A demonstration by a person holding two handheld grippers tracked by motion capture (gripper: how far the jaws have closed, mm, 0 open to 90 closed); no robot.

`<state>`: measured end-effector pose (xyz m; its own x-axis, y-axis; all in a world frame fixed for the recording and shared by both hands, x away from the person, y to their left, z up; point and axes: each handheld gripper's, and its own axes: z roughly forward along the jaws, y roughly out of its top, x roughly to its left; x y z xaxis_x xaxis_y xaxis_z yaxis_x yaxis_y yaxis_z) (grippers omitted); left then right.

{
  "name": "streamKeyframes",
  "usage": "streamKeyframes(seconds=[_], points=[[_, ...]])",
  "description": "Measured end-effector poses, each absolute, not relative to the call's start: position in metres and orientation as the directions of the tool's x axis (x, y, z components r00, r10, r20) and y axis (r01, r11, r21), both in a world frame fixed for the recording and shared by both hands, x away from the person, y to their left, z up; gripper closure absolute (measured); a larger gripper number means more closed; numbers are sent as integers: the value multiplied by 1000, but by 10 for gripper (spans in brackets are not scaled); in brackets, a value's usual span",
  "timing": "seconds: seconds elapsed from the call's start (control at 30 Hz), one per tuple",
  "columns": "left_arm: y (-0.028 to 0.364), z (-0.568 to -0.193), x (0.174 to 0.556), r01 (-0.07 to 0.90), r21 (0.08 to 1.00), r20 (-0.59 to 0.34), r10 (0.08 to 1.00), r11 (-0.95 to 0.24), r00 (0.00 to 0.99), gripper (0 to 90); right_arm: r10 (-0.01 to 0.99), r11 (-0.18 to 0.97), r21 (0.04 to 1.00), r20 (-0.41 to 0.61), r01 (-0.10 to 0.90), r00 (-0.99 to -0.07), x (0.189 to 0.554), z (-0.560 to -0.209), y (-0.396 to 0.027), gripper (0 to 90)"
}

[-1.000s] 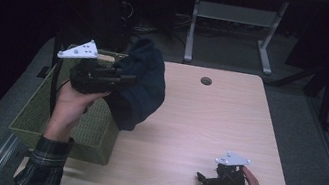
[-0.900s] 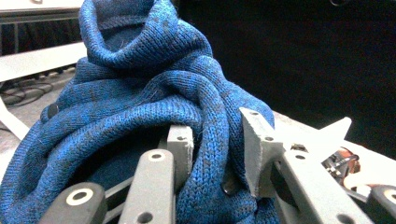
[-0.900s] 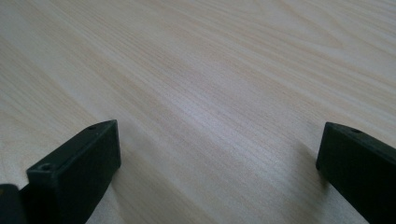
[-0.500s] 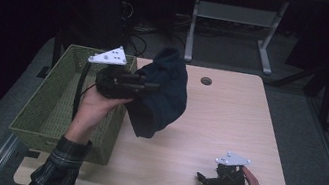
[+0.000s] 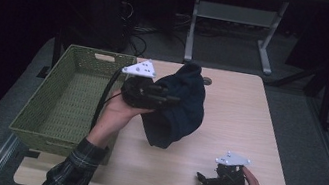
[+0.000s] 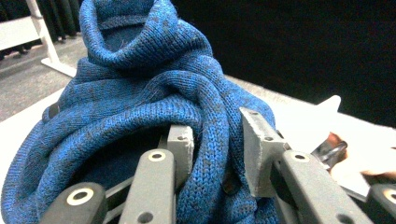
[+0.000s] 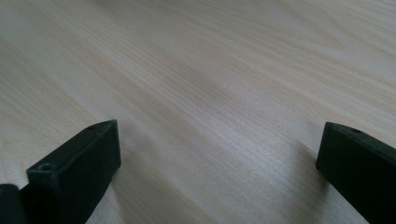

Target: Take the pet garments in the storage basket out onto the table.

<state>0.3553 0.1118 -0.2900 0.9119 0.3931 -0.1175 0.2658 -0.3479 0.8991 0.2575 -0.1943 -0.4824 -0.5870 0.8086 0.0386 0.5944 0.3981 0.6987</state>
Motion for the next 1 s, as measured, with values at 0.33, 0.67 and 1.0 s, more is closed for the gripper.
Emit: streamKeyframes(seconds=[0.33,0.67,1.0], points=[[69,-333,369,307,847,-136,381,-433,915,673,808,398,699,39,594,-587,257,-482,-194,0],[34,-371,380,332,804,-152,370,-493,917,672,808,399,699,38,594,-588,257,-483,-194,0],[11,-407,390,363,765,-175,371,-533,912,659,809,398,696,43,598,-587,257,-482,-194,0]])
